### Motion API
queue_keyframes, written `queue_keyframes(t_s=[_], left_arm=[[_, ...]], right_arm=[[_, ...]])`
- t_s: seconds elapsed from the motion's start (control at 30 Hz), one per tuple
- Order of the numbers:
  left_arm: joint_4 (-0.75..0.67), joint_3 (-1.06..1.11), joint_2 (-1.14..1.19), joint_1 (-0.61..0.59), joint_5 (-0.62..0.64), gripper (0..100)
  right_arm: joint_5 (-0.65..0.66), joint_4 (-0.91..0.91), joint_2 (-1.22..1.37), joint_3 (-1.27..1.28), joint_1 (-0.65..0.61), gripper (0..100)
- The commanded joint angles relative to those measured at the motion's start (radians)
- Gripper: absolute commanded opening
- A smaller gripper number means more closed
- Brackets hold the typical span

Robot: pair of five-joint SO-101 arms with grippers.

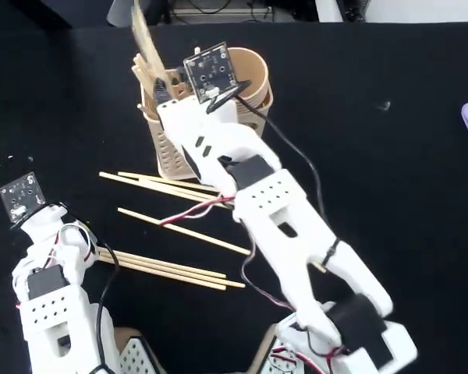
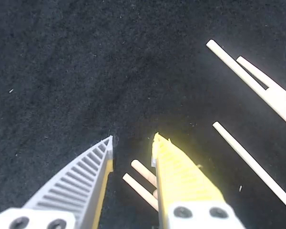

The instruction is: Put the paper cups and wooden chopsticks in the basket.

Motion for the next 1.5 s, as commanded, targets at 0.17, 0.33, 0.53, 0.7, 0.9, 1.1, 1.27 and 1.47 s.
queue_keyframes(t_s=[0.17,0.33,0.53,0.7,0.9,1.1,1.27,1.47], left_arm=[[-0.017,-0.007,-0.009,0.013,0.008,15],[-0.017,-0.007,-0.009,0.013,0.008,15],[-0.017,-0.007,-0.009,0.013,0.008,15],[-0.017,-0.007,-0.009,0.013,0.008,15],[-0.017,-0.007,-0.009,0.01,0.008,15],[-0.017,-0.007,-0.009,0.012,0.008,15],[-0.017,-0.007,-0.009,0.008,0.008,15],[-0.017,-0.007,-0.009,0.007,0.008,15]], right_arm=[[0.002,0.451,-0.414,0.007,-0.008,15.8],[0.196,0.97,-0.584,0.064,-0.1,13.2],[0.345,1.086,-0.55,0.386,-0.264,21.1],[0.388,1.025,-0.415,0.527,-0.336,23.3],[0.531,1.068,-0.294,0.515,-0.338,23.3],[0.535,0.984,-0.188,0.541,-0.334,23.3],[0.54,0.848,-0.119,0.599,-0.316,22.7],[0.542,0.81,-0.105,0.568,-0.17,0.5]])
